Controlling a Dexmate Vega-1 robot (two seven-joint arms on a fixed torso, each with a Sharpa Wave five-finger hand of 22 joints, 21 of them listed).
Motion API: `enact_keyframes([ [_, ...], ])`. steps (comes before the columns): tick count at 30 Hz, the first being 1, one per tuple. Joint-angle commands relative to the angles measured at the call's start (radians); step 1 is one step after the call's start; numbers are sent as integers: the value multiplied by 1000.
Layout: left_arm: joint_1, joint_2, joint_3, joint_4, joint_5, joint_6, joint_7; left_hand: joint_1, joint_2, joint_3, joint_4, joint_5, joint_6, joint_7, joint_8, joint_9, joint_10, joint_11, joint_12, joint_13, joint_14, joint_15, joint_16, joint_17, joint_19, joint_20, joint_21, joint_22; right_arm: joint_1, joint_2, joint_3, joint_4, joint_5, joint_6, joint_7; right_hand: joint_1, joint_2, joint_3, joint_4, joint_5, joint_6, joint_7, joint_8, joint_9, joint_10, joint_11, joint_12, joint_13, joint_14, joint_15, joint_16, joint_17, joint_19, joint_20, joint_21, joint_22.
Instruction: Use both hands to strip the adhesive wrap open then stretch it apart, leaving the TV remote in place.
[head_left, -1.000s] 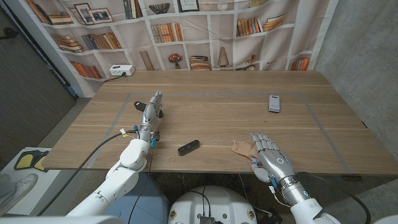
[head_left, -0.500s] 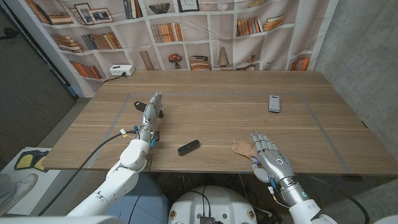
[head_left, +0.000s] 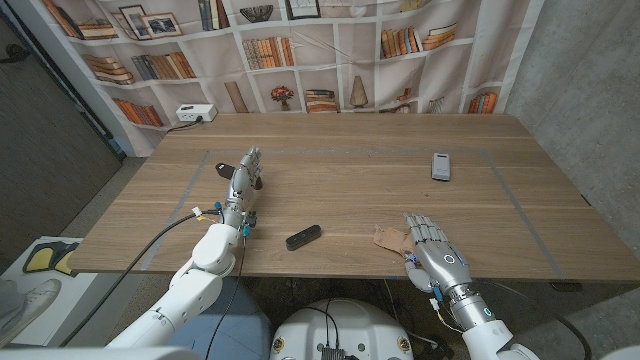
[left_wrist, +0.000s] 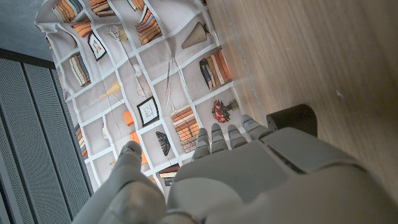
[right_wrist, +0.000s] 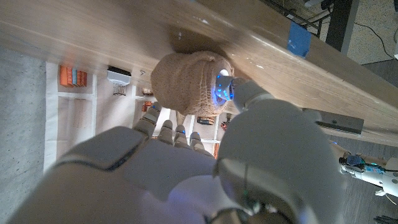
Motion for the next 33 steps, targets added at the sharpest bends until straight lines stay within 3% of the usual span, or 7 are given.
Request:
enact_keyframes([
  [1,4,3,-3,0,-2,0,-1,0,7,7,4,2,-1,2,-3,3,5,0,-1,4,-2,2,-2,2,9,2,2,3,23,5,-21,17,9,-9,-4,20,-1,9,-1,2,-66,-7,2,1,-34,-12,8,2,-48,-12,3,1,7,-7,3,1],
  [18,2,3,-1,2,-7,3,-7,-1,6,7,4,2,0,1,-2,3,6,-1,-1,4,-2,2,-2,2,9,2,2,3,35,-6,-23,23,37,-1,-20,69,13,33,-2,-7,-59,-46,1,0,-28,-50,13,0,-26,-42,6,0,18,-28,1,2],
  [24,1,3,-1,1,-11,6,-9,-1,6,7,4,2,1,2,-2,3,4,0,-1,4,-2,3,-2,2,9,3,2,3,34,-3,-20,28,48,7,-41,104,26,46,-4,-18,-40,-67,6,0,-15,-73,20,-1,9,-49,15,-1,46,-52,8,3],
  [25,1,4,-1,0,-11,8,-9,-1,6,7,4,2,0,2,-2,3,5,2,-1,4,-2,2,-2,2,9,3,2,3,34,-4,-19,29,51,12,-45,118,33,51,-4,-23,-30,-80,9,0,-12,-78,20,-2,19,-55,17,-1,57,-66,10,4],
  [26,1,4,-1,-1,-11,9,-8,-2,6,7,4,2,0,1,-2,3,5,2,-1,4,-2,2,-2,2,9,3,2,3,35,-4,-19,31,52,16,-50,143,41,55,-5,-38,-22,-89,9,-1,-2,-88,24,-3,65,-83,29,-1,80,-86,14,4],
  [29,1,3,-1,-1,-12,9,-8,-2,6,7,4,2,1,2,-2,3,6,2,-1,4,-1,2,-2,2,9,3,2,3,39,2,-23,34,49,9,-52,178,56,51,-2,-70,-21,-104,6,-2,0,-108,22,-5,122,-130,45,1,117,-97,19,5],
  [33,2,4,-2,-6,-13,13,-6,-2,6,7,4,2,1,1,-2,3,6,1,-1,4,-2,2,-2,2,9,3,2,3,44,5,-27,40,55,12,-51,187,67,35,4,-91,-16,-114,7,-2,4,-119,22,-6,141,-146,52,5,139,-106,24,7],
])
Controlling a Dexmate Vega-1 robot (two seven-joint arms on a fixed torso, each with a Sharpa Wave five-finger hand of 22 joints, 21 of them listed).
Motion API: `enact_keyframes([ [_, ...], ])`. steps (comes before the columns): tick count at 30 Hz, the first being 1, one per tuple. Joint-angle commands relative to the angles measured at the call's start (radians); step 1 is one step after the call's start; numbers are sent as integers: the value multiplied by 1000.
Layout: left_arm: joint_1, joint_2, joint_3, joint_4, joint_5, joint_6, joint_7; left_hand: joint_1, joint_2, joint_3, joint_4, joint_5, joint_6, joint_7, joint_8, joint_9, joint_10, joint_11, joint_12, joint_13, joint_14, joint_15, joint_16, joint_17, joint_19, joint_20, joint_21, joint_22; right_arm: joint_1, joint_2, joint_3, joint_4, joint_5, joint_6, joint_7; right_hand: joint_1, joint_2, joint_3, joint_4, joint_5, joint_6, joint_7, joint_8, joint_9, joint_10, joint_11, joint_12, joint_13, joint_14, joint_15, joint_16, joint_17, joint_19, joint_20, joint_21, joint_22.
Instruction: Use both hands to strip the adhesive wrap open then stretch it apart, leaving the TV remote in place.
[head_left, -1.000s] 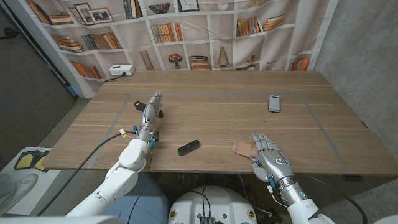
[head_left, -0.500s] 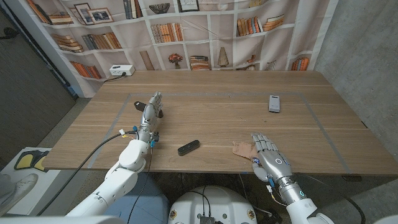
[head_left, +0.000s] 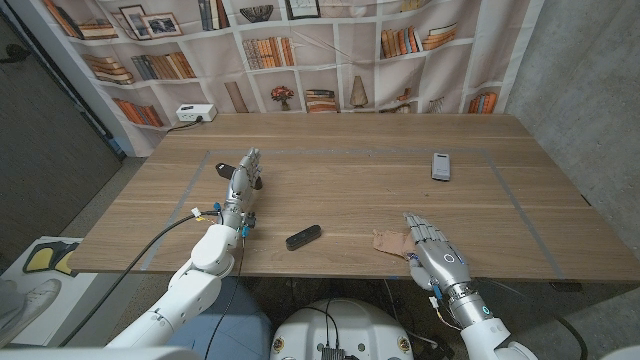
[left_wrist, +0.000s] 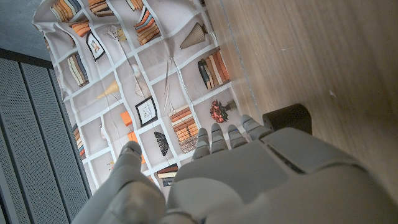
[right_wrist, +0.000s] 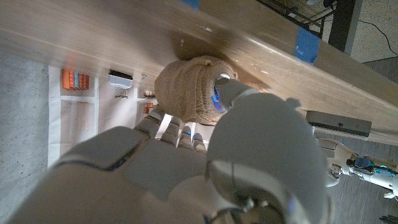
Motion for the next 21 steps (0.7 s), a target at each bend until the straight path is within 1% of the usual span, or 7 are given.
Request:
enact_keyframes([
  [1,0,2,0,-8,-5,8,1,-2,6,7,4,2,1,1,-2,3,6,1,-1,4,-2,2,-2,2,9,2,2,3,11,11,-7,17,9,5,-18,16,7,-10,10,-18,-7,-13,3,3,3,-14,4,3,15,-18,9,7,25,-7,9,4],
  [3,1,2,0,-9,-4,9,2,-2,6,7,4,2,2,2,-2,3,6,0,-1,4,-2,2,-2,2,9,3,2,3,13,11,-7,18,15,7,-17,14,3,-19,12,-24,-7,-13,3,3,5,-15,4,2,17,-17,9,8,30,-8,10,5],
  [6,3,3,-1,-13,-4,12,5,-2,6,8,4,2,3,3,-2,3,5,-1,-1,4,-2,2,-2,2,9,2,2,3,16,12,-9,21,14,6,-20,4,-14,-55,15,-52,-12,-12,0,2,13,-14,5,1,17,-15,8,8,51,-10,13,5],
  [10,6,3,-2,-15,-4,12,7,-2,6,8,4,2,3,2,-1,3,7,1,-1,4,-2,3,-2,2,9,3,2,3,19,13,-9,25,21,9,-22,8,-13,-77,15,-75,-14,-2,-1,2,49,-7,17,2,11,-19,6,13,65,-21,11,4],
  [13,7,2,-1,-16,-4,14,9,-2,6,8,4,2,2,2,-2,3,7,1,-1,4,-2,2,-2,2,9,4,2,3,22,12,-10,26,24,7,-20,5,-18,-99,18,-94,-19,4,-4,2,77,-15,29,6,32,-25,16,18,71,-7,8,3],
  [15,8,2,0,-18,-3,16,11,-2,6,7,5,2,2,2,-2,3,6,2,-1,4,-2,2,-2,2,9,3,2,3,22,12,-8,28,29,10,-22,-3,-24,-113,21,-103,-25,2,-6,2,86,-17,34,8,37,-26,19,21,76,-3,7,3],
  [21,9,3,-1,-23,-1,21,16,-3,6,8,5,2,2,2,-2,3,6,3,-1,4,-2,4,-2,2,9,4,2,3,25,12,-7,35,38,13,-29,-13,-38,-137,23,-118,-30,8,-8,2,94,-7,40,11,32,-7,18,24,82,8,4,2],
])
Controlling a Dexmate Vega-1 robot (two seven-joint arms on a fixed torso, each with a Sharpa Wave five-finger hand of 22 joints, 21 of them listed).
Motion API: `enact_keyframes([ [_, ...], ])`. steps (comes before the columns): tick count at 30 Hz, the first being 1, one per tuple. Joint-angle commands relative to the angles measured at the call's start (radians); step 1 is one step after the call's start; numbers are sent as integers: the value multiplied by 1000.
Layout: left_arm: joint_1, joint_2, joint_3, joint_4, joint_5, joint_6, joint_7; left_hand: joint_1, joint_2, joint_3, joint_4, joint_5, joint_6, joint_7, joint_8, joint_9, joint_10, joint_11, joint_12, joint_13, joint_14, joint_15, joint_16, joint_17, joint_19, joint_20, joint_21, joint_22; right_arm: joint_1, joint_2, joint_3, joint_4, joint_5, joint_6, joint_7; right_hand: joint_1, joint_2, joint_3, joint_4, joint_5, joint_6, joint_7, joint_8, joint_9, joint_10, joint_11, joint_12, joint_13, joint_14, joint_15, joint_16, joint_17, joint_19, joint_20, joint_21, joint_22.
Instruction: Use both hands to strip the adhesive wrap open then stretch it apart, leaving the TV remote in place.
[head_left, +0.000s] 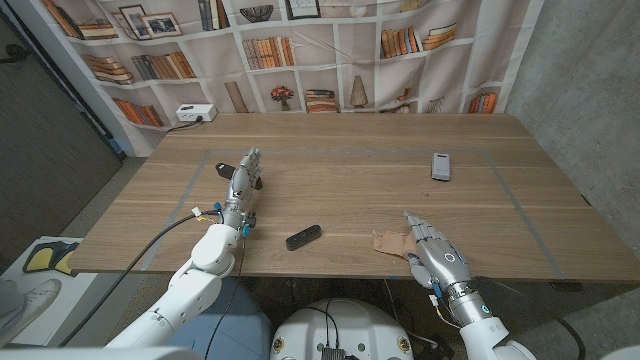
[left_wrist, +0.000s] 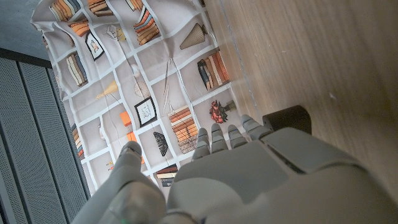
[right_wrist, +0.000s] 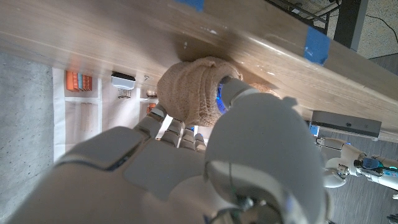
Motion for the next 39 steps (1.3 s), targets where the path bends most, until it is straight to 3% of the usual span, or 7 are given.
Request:
enact_keyframes([
  [1,4,1,-1,-9,2,8,8,-3,6,8,5,2,2,2,-2,3,7,4,-1,4,-1,3,-2,2,9,3,2,3,8,3,-1,14,13,3,-14,-4,-10,-13,2,-10,-22,10,2,2,15,4,17,4,5,-9,7,7,4,9,-5,2],
  [9,-1,-7,2,-5,10,5,18,-3,6,8,5,2,3,2,-2,3,5,-2,-1,4,-2,4,-2,2,9,3,2,3,11,6,-3,22,11,-1,-30,20,16,-33,-3,-60,14,39,13,1,134,9,67,14,40,-7,23,21,22,6,-11,2],
  [15,-1,-10,5,-7,14,9,23,-3,6,8,5,2,4,2,-2,3,6,1,-1,4,-2,3,-2,2,8,3,2,3,10,5,4,30,21,10,-49,27,29,-30,-1,-71,21,38,14,1,155,1,80,19,78,-23,40,31,34,7,-11,1],
  [21,0,-10,4,-11,20,11,31,-3,6,8,5,2,3,3,-2,3,7,1,-1,4,-3,3,-2,2,8,3,2,3,22,11,2,48,26,31,-69,36,32,-35,-5,-89,22,29,11,0,164,-11,93,28,138,-58,72,56,53,15,-9,2],
  [27,2,-11,3,-7,24,9,36,-3,6,8,5,2,4,2,-2,3,7,0,0,4,-1,2,-1,2,8,3,2,3,32,22,0,66,29,50,-94,53,23,-70,-7,-154,45,14,10,0,217,-41,151,60,194,-84,114,108,111,-3,3,6],
  [30,2,-13,4,-4,23,8,37,-3,6,8,5,2,4,1,-2,3,7,0,-1,4,-1,3,-2,2,8,3,2,3,39,22,-4,69,26,51,-87,62,31,-83,-4,-180,57,-2,8,-1,240,-63,183,80,198,-90,127,134,121,-7,1,7],
  [39,2,-9,-1,0,24,2,35,-4,6,9,5,2,4,2,-2,3,6,0,-1,4,-1,4,-2,2,8,4,2,3,59,35,-13,86,19,63,-96,85,52,-109,-3,-229,88,-20,6,0,255,-88,240,124,228,-117,162,187,152,-17,5,9],
])
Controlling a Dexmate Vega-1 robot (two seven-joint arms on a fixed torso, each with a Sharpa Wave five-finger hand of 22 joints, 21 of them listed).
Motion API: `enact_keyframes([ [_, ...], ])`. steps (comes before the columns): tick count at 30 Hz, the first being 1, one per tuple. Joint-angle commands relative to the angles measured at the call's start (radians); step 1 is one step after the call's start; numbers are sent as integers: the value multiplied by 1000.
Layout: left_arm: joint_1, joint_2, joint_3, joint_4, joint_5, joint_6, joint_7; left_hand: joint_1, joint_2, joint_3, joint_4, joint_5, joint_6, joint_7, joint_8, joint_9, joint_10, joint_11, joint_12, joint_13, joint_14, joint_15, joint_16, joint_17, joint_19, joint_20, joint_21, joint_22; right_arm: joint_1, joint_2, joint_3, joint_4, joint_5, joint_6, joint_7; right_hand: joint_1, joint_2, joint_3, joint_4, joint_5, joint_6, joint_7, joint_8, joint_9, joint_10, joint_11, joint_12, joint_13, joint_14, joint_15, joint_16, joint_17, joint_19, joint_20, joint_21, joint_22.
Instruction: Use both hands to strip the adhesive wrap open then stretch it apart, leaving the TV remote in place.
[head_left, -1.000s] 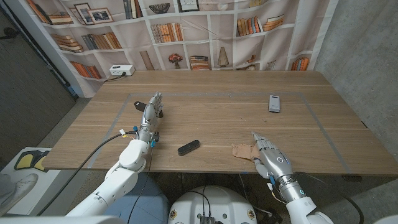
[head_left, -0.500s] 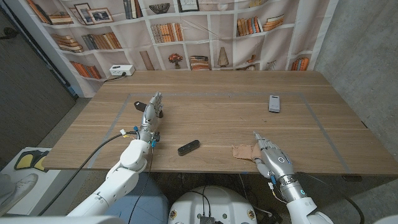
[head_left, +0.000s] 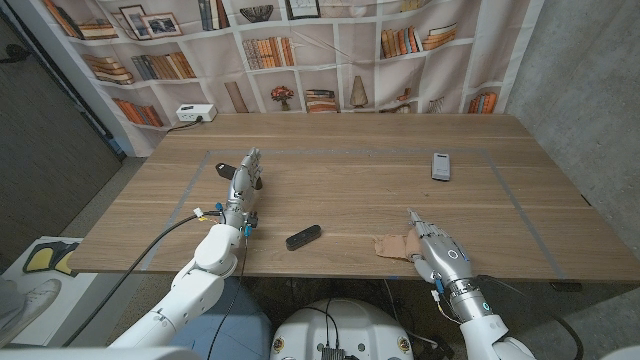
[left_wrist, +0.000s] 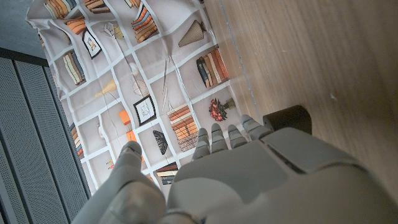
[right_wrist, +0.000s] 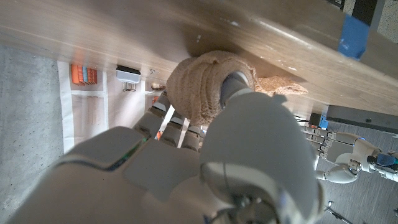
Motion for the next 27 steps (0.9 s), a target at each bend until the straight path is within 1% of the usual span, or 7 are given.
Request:
enact_keyframes([
  [1,1,1,-4,8,2,-8,2,-4,7,4,1,2,3,1,-2,3,6,1,-1,4,-2,4,-2,2,8,4,2,3,26,17,-13,24,-7,18,-17,19,13,-15,4,-24,17,-9,-4,-1,14,-31,34,26,18,-120,20,32,11,-2,6,5],
  [4,0,0,-5,12,0,-10,0,-4,7,4,1,2,3,2,-2,3,7,2,-1,4,-2,4,-2,2,8,4,2,3,29,28,-15,38,-11,31,-48,36,23,-28,3,-48,42,-28,-4,-1,25,-49,69,50,76,-151,54,62,31,-9,11,6],
  [5,0,0,-5,12,-1,-10,-1,-4,7,4,1,2,3,2,-2,3,7,2,-1,4,-2,3,-2,2,8,4,2,3,30,35,-18,44,-17,31,-63,47,28,-34,1,-59,65,-37,-2,-1,45,-63,94,63,123,-182,78,79,53,-12,17,7],
  [8,0,0,-6,14,-2,-12,-3,-4,7,4,1,2,3,1,-2,3,6,1,-1,4,-2,4,-2,2,8,4,2,3,31,40,-20,44,-19,34,-70,84,41,-42,-2,-81,103,-52,-4,-2,67,-90,141,93,205,-195,118,121,73,-16,21,9],
  [16,-3,-1,-5,17,-11,-13,-12,-5,7,5,2,2,2,1,-3,3,9,0,0,4,-1,3,-1,3,8,4,2,3,28,45,-18,44,-20,40,-88,105,51,-55,5,-102,127,-76,-7,-1,88,-106,181,118,243,-194,145,163,70,-24,18,12],
  [21,-4,0,-4,12,-13,-9,-14,-5,7,5,2,2,3,2,-2,3,8,1,0,4,-1,5,-1,3,9,4,3,3,24,45,-8,49,-10,73,-125,124,55,-75,8,-125,146,-84,-12,0,91,-109,217,145,268,-194,174,214,140,-56,48,19],
  [27,-2,2,-5,4,-14,-4,-13,-5,8,5,3,3,4,2,-2,3,9,0,0,4,-1,3,-1,3,9,4,3,3,14,52,14,37,13,98,-151,134,62,-86,15,-137,180,-102,-7,1,106,-118,244,163,298,-193,202,254,154,-64,59,25],
])
